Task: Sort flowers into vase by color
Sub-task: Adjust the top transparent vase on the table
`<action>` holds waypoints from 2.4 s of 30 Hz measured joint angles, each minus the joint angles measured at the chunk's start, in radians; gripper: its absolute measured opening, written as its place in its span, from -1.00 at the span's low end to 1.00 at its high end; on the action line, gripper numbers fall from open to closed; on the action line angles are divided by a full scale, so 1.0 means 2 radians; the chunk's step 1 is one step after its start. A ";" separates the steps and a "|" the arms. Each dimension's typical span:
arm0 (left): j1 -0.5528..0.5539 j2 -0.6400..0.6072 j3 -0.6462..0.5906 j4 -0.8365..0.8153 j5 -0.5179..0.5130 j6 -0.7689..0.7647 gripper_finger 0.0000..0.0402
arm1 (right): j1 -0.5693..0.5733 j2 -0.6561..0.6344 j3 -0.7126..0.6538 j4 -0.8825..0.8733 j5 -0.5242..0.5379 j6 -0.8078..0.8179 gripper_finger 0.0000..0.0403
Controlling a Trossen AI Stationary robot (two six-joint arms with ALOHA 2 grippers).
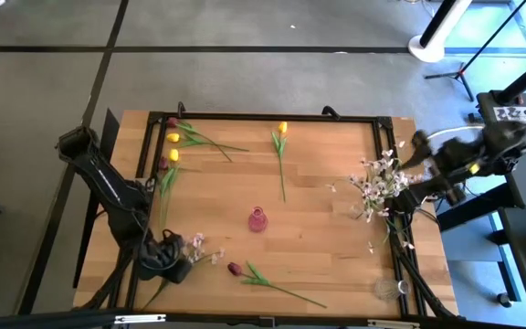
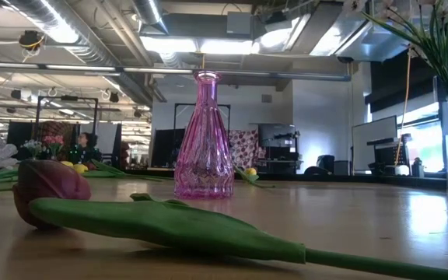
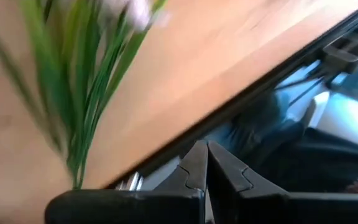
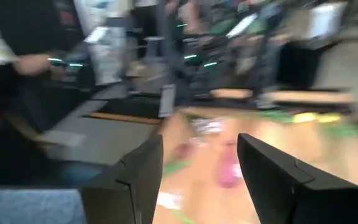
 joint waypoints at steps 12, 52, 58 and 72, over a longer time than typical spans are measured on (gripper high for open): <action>0.066 0.000 0.000 -0.021 -0.136 0.196 -1.00 | 0.032 0.121 -0.068 -0.015 -0.205 0.149 0.03; 0.140 -0.006 0.000 -0.066 -0.180 0.482 -1.00 | 0.382 0.310 -0.225 -0.240 0.183 1.017 0.03; 0.140 -0.028 0.000 -0.095 -0.178 0.489 -1.00 | 0.311 0.310 -0.232 -0.246 0.208 1.017 0.03; 0.148 -0.041 0.000 -0.153 -0.160 0.495 -0.94 | 0.209 0.315 -0.232 -0.246 0.254 1.010 0.03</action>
